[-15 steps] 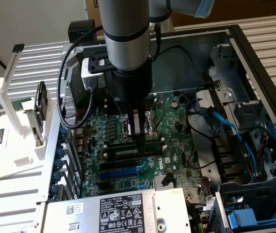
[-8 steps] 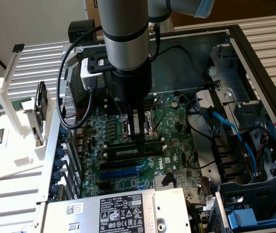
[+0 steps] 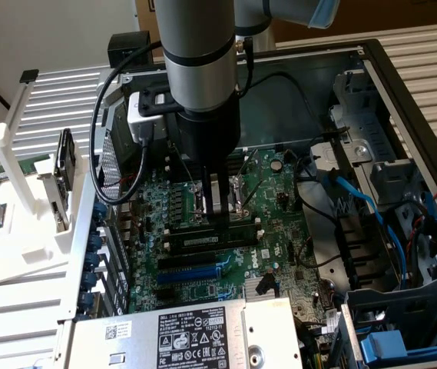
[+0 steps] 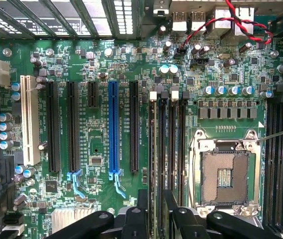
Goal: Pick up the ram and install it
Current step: 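Press down the ram until it locks into place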
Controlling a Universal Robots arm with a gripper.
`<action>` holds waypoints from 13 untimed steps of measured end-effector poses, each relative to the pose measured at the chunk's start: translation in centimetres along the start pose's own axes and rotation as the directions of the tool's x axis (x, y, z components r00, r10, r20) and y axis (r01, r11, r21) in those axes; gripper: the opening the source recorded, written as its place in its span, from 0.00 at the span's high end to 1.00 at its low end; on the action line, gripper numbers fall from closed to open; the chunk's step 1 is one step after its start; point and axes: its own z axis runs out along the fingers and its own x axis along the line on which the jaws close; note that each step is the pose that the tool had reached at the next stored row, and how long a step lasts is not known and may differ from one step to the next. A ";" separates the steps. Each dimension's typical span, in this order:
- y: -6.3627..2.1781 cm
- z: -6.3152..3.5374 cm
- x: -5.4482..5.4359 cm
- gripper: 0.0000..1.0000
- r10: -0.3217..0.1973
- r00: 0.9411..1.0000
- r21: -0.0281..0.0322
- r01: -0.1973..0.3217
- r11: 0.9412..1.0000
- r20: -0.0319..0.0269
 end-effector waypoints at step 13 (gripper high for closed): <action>0.41 0.06 0.0 0.89 0.000 1.000 0.002 0.000 1.000 0.000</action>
